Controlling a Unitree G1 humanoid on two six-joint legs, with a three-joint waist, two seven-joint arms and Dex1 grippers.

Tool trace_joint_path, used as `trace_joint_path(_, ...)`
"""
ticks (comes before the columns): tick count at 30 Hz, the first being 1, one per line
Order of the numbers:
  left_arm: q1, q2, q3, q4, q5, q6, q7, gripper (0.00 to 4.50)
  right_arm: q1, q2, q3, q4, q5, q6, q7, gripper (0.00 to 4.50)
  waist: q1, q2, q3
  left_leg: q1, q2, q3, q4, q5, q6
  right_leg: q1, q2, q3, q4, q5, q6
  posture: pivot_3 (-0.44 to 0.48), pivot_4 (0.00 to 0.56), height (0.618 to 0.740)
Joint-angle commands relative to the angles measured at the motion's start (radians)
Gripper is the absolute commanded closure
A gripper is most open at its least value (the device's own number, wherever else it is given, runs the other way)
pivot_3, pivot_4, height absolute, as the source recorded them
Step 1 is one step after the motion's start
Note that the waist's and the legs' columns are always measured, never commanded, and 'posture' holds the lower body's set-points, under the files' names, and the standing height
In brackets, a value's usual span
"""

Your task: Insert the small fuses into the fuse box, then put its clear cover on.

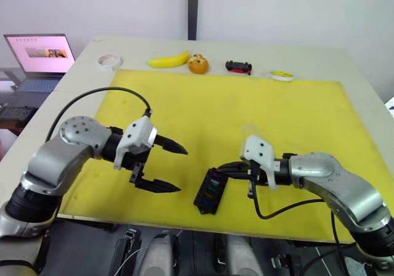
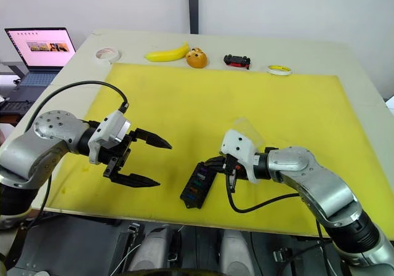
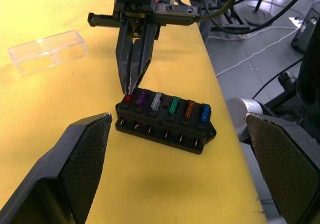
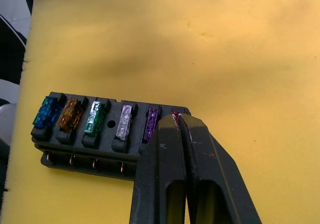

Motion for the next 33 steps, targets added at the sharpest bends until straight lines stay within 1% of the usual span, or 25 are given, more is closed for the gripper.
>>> trace_joint_path(1,-0.002,0.003,0.01,-0.036,-0.004,-0.009,0.002,0.0,-0.027,0.011,-0.062,-0.048,0.055,0.021,-0.002,4.47,0.0,0.0,0.0,0.0,0.0,0.0,0.0,0.0,0.0,0.0,0.0,0.0,0.0,0.0,0.0,0.0,0.15,0.737)
trace_joint_path(5,-0.001,0.001,0.009,-0.037,-0.003,-0.01,0.002,0.0,-0.026,0.008,-0.056,-0.046,0.061,0.028,-0.006,4.47,0.0,0.0,0.0,0.0,0.0,0.0,0.0,0.0,0.0,0.0,0.0,0.0,0.0,0.0,0.0,0.0,0.15,0.737)
trace_joint_path(11,0.003,-0.001,0.009,-0.041,-0.001,-0.01,0.007,0.0,0.018,0.003,0.013,0.009,-0.013,-0.024,0.001,4.47,0.0,0.0,0.0,0.0,0.0,0.0,0.0,0.0,0.0,0.0,0.0,0.0,0.0,0.0,0.0,0.0,0.15,0.737)
trace_joint_path(14,0.011,0.003,0.013,-0.048,-0.005,-0.008,0.01,0.0,0.029,0.001,0.023,0.032,-0.034,-0.049,0.008,4.47,0.0,0.0,0.0,0.0,0.0,0.0,0.0,0.0,0.0,0.0,0.0,0.0,0.0,0.0,0.0,0.0,0.15,0.737)
trace_joint_path(22,0.037,0.009,0.033,-0.06,-0.017,0.009,0.033,0.0,-0.006,0.0,-0.055,-0.032,0.051,0.005,0.002,4.47,0.0,0.0,0.0,0.0,0.0,0.0,0.0,0.0,0.0,0.0,0.0,0.0,0.0,0.0,0.0,0.0,0.15,0.737)
trace_joint_path(24,0.042,0.008,0.046,-0.062,-0.031,0.033,0.058,0.0,-0.026,-0.005,-0.094,-0.064,0.098,0.043,-0.005,4.47,0.0,0.0,0.0,0.0,0.0,0.0,0.0,0.0,0.0,0.0,0.0,0.0,0.0,0.0,0.0,0.0,0.15,0.737)
trace_joint_path(27,0.087,0.002,0.102,-0.118,-0.1,0.12,0.147,0.0,-0.052,-0.036,-0.178,-0.12,0.185,0.102,-0.001,4.47,-0.001,0.0,0.0,0.0,0.001,0.0,0.0,0.0,0.0,0.0,0.0,0.0,0.0,0.0,0.0,0.0,0.15,0.737)
trace_joint_path(30,0.182,0.022,0.167,-0.219,-0.158,0.206,0.24,0.0,-0.058,-0.085,-0.236,-0.13,0.222,0.124,0.015,4.47,-0.002,0.0,0.0,0.0,0.003,-0.001,0.0,0.0,0.0,0.0,0.0,0.0,0.0,0.0,0.0,0.0,0.15,0.737)
trace_joint_path(33,0.347,-0.005,0.242,-0.362,-0.21,0.278,0.398,0.0,-0.054,-0.158,-0.277,-0.121,0.233,0.115,0.059,4.47,-0.001,0.0,0.0,0.0,0.003,-0.001,0.0,0.0,0.0,0.0,-0.001,0.0,0.0,0.0,0.0,0.0,0.15,0.737)
